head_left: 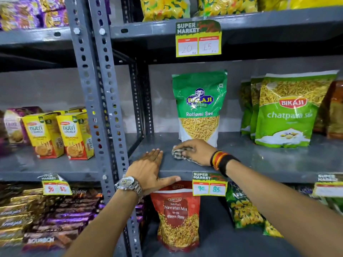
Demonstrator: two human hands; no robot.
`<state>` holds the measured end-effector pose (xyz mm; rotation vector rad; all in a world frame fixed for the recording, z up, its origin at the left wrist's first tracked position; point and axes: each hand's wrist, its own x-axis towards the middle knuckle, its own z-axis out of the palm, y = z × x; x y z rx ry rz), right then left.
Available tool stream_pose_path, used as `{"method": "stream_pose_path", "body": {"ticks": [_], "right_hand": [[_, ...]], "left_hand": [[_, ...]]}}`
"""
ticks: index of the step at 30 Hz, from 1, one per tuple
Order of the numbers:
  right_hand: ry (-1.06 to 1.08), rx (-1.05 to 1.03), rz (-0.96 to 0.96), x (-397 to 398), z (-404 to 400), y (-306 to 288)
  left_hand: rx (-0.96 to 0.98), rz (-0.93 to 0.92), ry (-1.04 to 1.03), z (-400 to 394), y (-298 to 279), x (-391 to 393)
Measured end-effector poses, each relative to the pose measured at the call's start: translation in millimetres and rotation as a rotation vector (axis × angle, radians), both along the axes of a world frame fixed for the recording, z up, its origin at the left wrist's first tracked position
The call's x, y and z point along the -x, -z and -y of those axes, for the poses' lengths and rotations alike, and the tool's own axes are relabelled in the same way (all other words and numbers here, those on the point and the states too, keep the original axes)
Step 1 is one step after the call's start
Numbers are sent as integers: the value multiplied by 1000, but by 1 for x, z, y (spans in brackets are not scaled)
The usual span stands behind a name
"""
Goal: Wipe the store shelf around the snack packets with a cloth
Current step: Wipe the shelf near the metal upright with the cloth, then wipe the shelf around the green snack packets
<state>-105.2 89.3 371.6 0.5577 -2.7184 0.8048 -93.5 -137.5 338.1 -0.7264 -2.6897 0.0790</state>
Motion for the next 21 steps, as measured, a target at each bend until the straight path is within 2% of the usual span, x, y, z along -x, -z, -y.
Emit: {"method": "stream_pose_path", "body": {"ticks": [9,13,16,21], "right_hand": [[281,-6,-26,-57,-82,-3],[152,96,-91,-66,-43,-4],[95,-6,-109,-61,-9,9],[135,10,-103,-76,-42,17]], "left_hand": [[-25,-4,7,2,8,10],[-30,-7,5,0,6,7],[-28,9,-10,0,3,2],[-18,56,-41,-3,-1,-4]]}}
